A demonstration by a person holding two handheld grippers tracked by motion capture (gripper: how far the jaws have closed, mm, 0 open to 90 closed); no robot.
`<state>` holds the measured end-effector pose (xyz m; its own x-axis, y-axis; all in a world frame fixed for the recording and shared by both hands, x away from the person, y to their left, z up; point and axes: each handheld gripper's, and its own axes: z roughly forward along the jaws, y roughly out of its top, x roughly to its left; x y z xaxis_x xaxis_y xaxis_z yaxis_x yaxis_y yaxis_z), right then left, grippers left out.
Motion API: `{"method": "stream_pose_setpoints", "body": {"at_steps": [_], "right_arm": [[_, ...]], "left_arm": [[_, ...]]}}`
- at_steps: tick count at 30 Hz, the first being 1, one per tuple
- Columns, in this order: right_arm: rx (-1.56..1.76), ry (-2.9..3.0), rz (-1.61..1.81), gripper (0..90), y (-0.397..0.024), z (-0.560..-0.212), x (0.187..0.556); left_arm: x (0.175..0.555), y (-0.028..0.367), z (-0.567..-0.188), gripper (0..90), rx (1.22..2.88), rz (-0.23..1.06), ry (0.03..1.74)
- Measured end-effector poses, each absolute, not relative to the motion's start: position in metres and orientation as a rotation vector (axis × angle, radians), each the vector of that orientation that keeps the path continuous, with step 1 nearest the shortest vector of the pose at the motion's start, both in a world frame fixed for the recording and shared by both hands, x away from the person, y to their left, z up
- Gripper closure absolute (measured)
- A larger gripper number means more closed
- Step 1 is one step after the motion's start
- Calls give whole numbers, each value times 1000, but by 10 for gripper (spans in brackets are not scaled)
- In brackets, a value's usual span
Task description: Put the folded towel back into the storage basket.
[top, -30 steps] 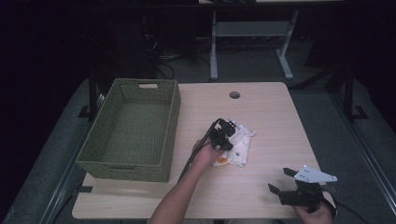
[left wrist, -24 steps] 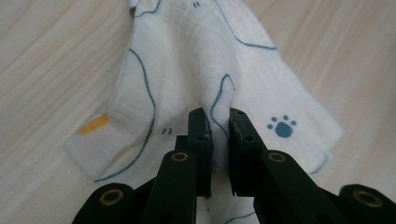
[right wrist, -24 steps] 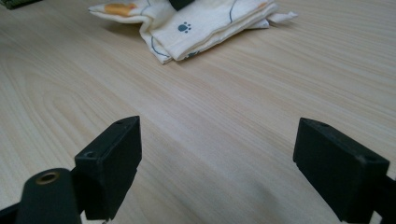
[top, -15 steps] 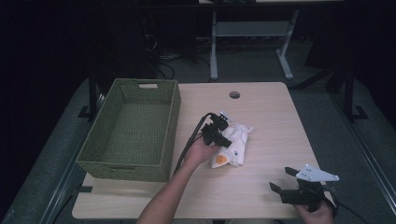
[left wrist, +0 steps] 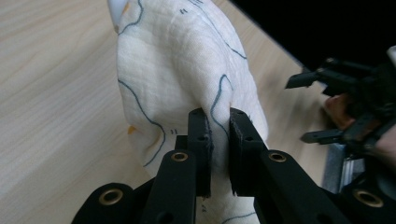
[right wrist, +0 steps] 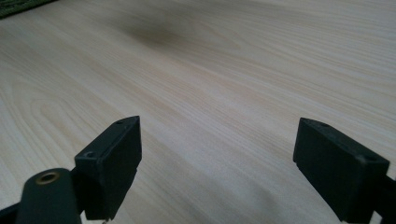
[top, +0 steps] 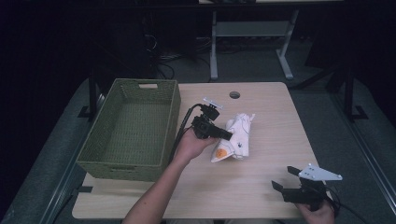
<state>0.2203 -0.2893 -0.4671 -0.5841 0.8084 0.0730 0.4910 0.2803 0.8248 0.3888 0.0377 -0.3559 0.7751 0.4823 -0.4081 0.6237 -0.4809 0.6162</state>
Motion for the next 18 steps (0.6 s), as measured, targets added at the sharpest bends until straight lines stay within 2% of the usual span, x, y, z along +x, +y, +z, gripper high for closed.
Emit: {"method": "stream_pose_setpoints", "body": {"at_steps": [7,18], "right_arm": [[1177,2190,1211,150,-290,-467,220],[1190,2192,1200,150,-291,-469,222]], "left_arm": [[382,55,-333,814,2121,-254,795],[379,95,-310,814,2086,-228,828]]}}
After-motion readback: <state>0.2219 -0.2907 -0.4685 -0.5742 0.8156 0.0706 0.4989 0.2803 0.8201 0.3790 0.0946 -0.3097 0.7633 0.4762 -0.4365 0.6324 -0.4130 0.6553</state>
